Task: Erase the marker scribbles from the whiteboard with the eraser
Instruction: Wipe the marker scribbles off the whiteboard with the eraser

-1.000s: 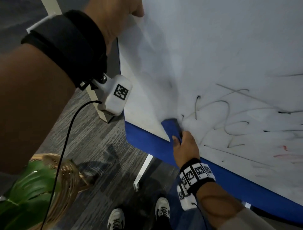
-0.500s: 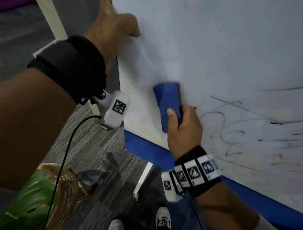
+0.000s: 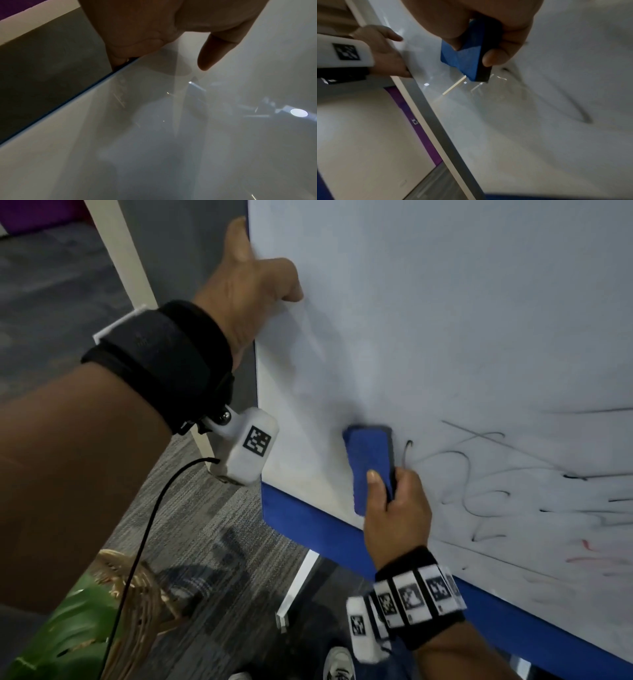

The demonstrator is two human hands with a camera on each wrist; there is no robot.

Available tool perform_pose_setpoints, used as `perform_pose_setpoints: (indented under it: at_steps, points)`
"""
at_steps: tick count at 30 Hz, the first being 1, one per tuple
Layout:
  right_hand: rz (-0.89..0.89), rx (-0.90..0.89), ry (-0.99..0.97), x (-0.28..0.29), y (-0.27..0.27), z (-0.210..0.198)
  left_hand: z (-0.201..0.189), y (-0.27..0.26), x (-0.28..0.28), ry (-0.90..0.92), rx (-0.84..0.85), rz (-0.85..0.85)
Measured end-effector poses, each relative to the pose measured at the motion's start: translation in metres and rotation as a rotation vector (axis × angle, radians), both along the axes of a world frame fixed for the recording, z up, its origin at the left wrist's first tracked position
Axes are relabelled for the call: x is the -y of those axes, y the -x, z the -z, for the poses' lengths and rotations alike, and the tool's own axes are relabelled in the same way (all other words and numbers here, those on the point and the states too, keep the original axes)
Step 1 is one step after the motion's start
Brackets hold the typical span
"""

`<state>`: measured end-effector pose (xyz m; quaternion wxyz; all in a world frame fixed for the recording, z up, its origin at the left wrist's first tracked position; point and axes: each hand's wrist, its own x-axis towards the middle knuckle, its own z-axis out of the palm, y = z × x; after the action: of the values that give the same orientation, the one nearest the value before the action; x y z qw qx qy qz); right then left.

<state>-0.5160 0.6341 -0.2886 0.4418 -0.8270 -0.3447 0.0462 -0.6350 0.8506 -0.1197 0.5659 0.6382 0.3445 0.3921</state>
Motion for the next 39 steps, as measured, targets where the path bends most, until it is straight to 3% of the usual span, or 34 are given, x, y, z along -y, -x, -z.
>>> perform_pose_setpoints:
  at_steps: [3, 9, 16, 23, 30, 32, 36, 39]
  points:
    - [0.042, -0.059, 0.05, 0.014, 0.0, 0.008, 0.0, 0.001, 0.0, -0.01, -0.026, 0.003]
    - [-0.012, -0.007, -0.037, -0.014, 0.008, -0.005, -0.004, -0.001, 0.003, -0.009, -0.052, -0.022]
    - [0.032, -0.114, 0.165, 0.039, -0.011, 0.04, -0.001, 0.001, 0.005, -0.007, -0.031, -0.026]
    - [-0.032, 0.025, -0.115, -0.017, 0.01, -0.011, -0.005, 0.0, 0.007, -0.001, -0.039, -0.031]
    - [0.074, -0.146, 0.193, 0.069, -0.024, 0.067, 0.004, 0.002, 0.004, 0.018, -0.046, -0.025]
    - [0.053, -0.09, 0.154, 0.064, -0.028, 0.054, 0.009, 0.002, 0.003, 0.027, -0.041, -0.027]
    - [0.032, 0.078, -0.11, 0.021, -0.029, -0.011, 0.013, 0.0, 0.0, 0.037, -0.031, -0.038]
    - [0.042, 0.028, -0.119, 0.025, -0.03, 0.001, 0.018, 0.0, 0.001, 0.061, -0.022, -0.036]
